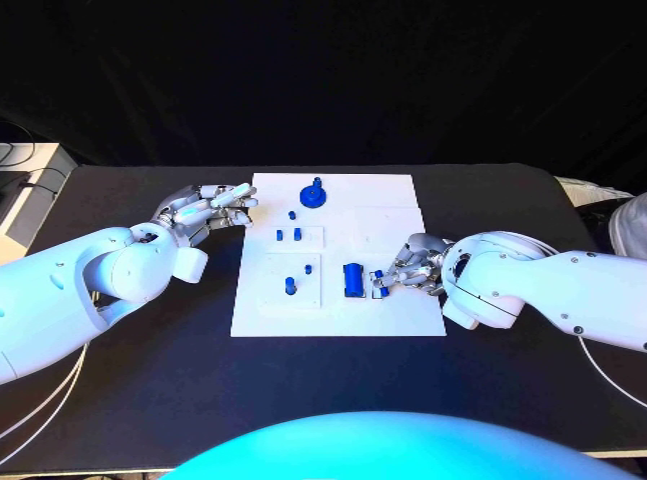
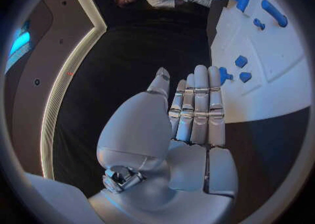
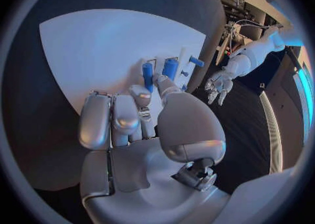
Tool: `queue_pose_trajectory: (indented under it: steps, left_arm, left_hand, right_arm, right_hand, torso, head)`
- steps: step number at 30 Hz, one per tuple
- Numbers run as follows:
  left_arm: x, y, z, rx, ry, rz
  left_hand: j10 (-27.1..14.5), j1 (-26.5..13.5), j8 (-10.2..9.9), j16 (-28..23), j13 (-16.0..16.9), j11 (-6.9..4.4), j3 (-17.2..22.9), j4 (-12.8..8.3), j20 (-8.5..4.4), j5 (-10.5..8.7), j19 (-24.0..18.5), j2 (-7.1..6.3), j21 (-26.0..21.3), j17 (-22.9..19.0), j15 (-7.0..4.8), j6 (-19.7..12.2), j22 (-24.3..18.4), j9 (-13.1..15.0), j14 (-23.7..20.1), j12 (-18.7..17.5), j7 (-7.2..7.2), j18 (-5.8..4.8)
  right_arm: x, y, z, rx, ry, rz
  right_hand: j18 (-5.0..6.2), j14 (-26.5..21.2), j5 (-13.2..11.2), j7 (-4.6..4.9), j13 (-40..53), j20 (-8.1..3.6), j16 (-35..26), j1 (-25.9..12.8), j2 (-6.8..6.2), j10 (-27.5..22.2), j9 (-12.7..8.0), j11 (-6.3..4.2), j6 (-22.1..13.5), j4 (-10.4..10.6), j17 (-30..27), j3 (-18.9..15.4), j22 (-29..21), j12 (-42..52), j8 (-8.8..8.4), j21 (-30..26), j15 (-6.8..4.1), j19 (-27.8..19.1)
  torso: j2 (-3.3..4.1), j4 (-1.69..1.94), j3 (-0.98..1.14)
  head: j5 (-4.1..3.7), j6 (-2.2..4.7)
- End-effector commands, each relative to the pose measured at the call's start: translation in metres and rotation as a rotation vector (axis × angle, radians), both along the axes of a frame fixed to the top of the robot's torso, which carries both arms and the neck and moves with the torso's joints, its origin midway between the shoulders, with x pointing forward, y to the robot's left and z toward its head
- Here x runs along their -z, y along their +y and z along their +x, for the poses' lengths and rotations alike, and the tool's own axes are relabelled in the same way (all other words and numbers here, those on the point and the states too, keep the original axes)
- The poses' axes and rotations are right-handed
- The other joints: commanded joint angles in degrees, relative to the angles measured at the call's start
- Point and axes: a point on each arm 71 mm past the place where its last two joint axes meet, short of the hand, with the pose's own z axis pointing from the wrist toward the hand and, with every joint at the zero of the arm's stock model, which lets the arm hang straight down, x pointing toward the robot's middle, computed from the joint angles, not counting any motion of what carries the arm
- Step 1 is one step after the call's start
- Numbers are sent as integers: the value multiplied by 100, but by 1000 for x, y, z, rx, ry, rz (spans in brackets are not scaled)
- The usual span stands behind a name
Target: Assemble the parts on the task board
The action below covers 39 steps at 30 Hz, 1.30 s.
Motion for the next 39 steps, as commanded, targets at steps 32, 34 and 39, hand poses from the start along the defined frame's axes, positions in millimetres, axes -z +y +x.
queue_pose_trajectory:
  steps: [32, 34, 39]
  left_arm:
    - [0, -3, 0, 21, -6, -3]
    - [0, -3, 0, 21, -7, -3]
    - [0, -3, 0, 21, -7, -2]
  left_hand:
    - [3, 3, 4, -35, 3, 27, -42, -3, -9, -4, 35, 66, -29, 7, -7, -30, 6, 8, -10, -31, -20, -101]
    - [3, 3, 4, -35, 3, 27, -42, -3, -9, -4, 35, 66, -29, 7, -7, -30, 6, 8, -10, -31, -20, -101]
    - [3, 3, 4, -35, 3, 27, -42, -3, -9, -4, 35, 66, -29, 7, -7, -30, 6, 8, -10, -31, -20, -101]
  right_arm:
    - [2, 4, -2, -29, 7, 4]
    - [2, 4, -3, -28, 4, 6]
    - [2, 4, -2, -26, 1, 9]
  right_hand:
    - [-36, -2, -901, 62, -4, 9, -1, -131, 144, 9, -336, 9, 142, 626, -11, -1308, 944, 31, -49, -32, 14, 202]
    - [-36, 0, -911, 62, -4, 7, 0, -142, 147, 10, -336, 9, 143, 630, -10, -1308, 943, 33, -49, -35, 13, 201]
    - [-36, 0, -925, 61, -4, 6, 0, -154, 152, 11, -336, 8, 143, 636, -12, -1306, 943, 34, -50, -37, 12, 201]
  torso:
    - [-1, -1, 0]
    - [0, 0, 0]
    - [-3, -1, -1]
  head:
    - [-3, 0]
    - [-6, 0]
    - [-8, 0]
